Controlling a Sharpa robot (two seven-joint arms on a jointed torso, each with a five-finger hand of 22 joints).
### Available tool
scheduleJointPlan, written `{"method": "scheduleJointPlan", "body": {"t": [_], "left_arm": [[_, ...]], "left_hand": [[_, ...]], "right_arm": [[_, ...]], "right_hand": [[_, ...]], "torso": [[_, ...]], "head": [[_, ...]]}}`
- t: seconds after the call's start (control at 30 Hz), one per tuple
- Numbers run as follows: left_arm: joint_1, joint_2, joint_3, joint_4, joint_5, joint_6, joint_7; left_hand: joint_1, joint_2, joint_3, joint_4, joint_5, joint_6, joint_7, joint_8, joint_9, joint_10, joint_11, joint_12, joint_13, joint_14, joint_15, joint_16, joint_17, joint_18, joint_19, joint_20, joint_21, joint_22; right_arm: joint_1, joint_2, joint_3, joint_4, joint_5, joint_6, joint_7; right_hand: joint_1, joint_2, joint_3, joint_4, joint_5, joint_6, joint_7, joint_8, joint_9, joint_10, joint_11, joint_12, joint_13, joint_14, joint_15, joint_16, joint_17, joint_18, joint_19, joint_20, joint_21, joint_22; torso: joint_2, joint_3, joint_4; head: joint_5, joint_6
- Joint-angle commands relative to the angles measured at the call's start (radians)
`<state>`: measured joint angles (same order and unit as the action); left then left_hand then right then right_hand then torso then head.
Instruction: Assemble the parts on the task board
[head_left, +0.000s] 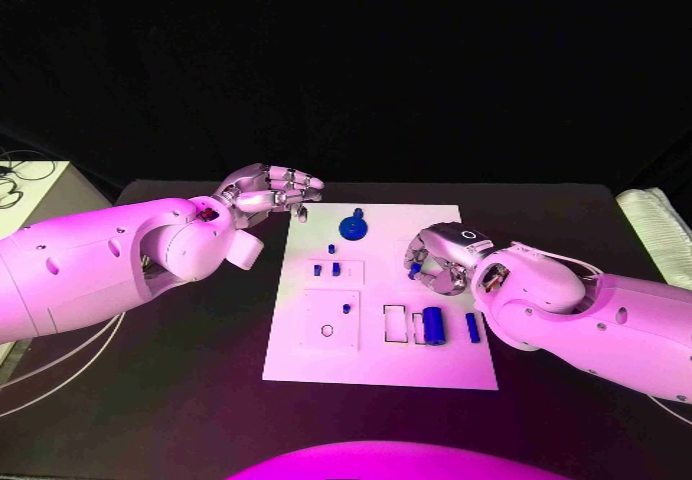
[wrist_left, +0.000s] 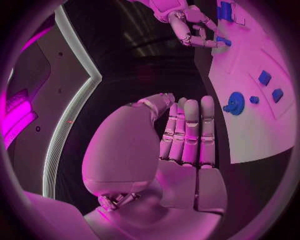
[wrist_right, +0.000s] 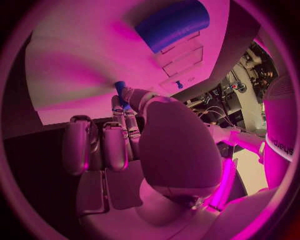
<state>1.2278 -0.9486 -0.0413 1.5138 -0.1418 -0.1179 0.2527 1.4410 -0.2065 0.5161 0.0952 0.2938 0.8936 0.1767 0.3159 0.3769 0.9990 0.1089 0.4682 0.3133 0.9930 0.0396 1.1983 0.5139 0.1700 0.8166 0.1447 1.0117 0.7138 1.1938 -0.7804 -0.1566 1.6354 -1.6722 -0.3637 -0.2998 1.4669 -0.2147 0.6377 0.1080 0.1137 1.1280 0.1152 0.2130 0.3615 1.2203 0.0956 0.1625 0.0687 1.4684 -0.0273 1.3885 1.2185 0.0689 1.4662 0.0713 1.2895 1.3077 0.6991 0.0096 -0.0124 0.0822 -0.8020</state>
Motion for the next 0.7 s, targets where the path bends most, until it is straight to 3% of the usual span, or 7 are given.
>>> {"method": "scheduleJointPlan", "body": {"t": [0.03, 0.47, 0.7], "left_arm": [[0.000, 0.002, 0.001, 0.000, -0.002, 0.014, 0.004], [0.000, 0.008, 0.001, -0.004, -0.002, 0.014, 0.004], [0.000, 0.012, 0.001, -0.004, -0.001, 0.015, 0.006]], "left_hand": [[0.008, 0.002, -0.005, -0.003, 0.004, -0.005, 0.001, 0.007, 0.002, -0.006, 0.000, 0.005, -0.001, 0.000, 0.004, -0.006, -0.001, 0.013, 0.003, 0.001, -0.006, -0.001], [0.008, 0.002, -0.005, -0.003, 0.004, -0.005, 0.001, 0.007, 0.002, -0.006, 0.000, 0.005, -0.001, 0.000, 0.004, -0.006, -0.001, 0.013, 0.003, 0.001, -0.006, -0.001], [0.008, 0.002, -0.005, -0.003, 0.004, -0.005, 0.001, 0.007, 0.002, -0.006, 0.000, 0.005, -0.001, 0.000, 0.004, -0.006, -0.001, 0.013, 0.003, 0.001, -0.006, -0.001]], "right_arm": [[0.005, -0.008, 0.003, 0.023, -0.014, -0.065, -0.004], [0.039, -0.035, 0.018, 0.144, 0.066, -0.098, 0.001], [0.015, 0.025, 0.016, 0.174, 0.081, -0.100, 0.020]], "right_hand": [[-0.023, 0.004, 0.005, -0.012, 0.005, 0.006, -0.003, 0.008, 0.005, 0.060, -0.052, -0.007, 0.028, 0.032, -0.008, 0.004, 0.002, -0.015, 0.041, -0.008, 0.005, 0.129], [-0.036, 0.005, 0.017, -0.032, 0.005, 0.004, -0.002, 0.015, 0.015, 0.068, -0.053, -0.014, 0.032, 0.033, -0.009, 0.007, 0.008, -0.016, 0.042, -0.009, 0.011, 0.133], [-0.040, 0.006, 0.021, -0.040, 0.005, 0.001, -0.001, 0.015, 0.017, 0.068, -0.052, -0.017, 0.034, 0.032, -0.008, 0.005, 0.004, -0.016, 0.041, -0.009, 0.007, 0.132]], "torso": [[-0.001, -0.0014, 0.0004], [0.000, -0.0009, -0.0004], [0.001, 0.0004, -0.0023]], "head": [[0.000, 0.002], [0.010, 0.003], [0.019, 0.000]]}}
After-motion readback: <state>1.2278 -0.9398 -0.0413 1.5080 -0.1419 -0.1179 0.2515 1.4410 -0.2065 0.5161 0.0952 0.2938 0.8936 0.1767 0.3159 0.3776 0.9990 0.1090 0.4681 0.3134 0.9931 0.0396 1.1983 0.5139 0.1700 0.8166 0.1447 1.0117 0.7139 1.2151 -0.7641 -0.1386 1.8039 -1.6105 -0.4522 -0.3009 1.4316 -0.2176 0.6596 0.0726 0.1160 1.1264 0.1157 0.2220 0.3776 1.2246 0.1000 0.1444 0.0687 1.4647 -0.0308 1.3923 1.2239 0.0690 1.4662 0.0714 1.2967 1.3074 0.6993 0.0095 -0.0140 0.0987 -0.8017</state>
